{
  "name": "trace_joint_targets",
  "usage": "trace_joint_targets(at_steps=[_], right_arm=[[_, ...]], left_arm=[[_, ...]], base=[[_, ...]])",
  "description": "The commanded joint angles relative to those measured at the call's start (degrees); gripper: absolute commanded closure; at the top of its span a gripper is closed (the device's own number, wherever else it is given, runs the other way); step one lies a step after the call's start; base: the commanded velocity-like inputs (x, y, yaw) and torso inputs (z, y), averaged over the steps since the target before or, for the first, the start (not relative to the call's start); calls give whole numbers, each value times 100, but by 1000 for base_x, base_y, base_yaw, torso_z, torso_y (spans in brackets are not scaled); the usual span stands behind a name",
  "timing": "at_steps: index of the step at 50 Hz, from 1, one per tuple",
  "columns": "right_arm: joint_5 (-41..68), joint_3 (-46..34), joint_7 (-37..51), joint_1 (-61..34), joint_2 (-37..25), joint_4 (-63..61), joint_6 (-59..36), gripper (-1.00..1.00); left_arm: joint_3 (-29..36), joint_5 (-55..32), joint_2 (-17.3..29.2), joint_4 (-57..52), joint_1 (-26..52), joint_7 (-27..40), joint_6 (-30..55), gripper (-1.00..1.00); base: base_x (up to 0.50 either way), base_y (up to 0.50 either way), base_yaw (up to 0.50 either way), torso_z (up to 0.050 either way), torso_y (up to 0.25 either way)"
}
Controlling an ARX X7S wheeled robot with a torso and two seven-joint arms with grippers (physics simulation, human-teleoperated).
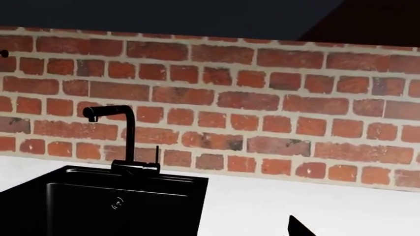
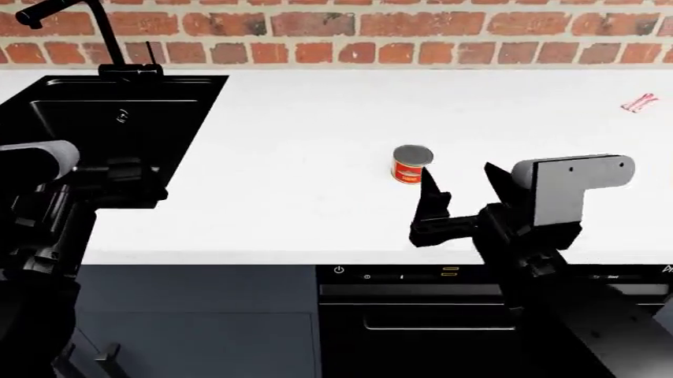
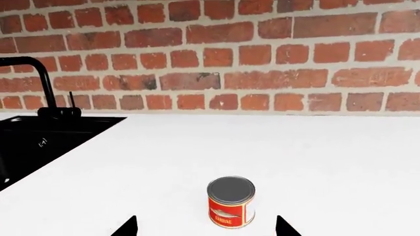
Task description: Pick the cans from the counter and place them in their designated side in the cabinet.
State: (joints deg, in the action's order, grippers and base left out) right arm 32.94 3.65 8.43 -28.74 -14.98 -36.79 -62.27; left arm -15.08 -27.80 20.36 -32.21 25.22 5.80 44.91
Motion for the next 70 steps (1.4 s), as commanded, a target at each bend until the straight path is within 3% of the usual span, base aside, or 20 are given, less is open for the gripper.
trace_joint_targets(at_steps=[1, 25, 70], right_arm=[[50, -387, -213, -611, -176, 678, -287, -100], [-414, -1176, -388, -1050, -361, 1628, 131, -100], [-753, -1442, -744, -1516, -237, 3431, 1155, -100]], left_arm=[[78, 174, 66, 195, 35, 22, -169, -100], [25, 119, 64, 239, -135, 39, -230, -100], [32, 22, 117, 248, -158, 114, -238, -100]], base=[[0, 0, 0, 0, 0], [0, 0, 0, 0, 0], [0, 0, 0, 0, 0]])
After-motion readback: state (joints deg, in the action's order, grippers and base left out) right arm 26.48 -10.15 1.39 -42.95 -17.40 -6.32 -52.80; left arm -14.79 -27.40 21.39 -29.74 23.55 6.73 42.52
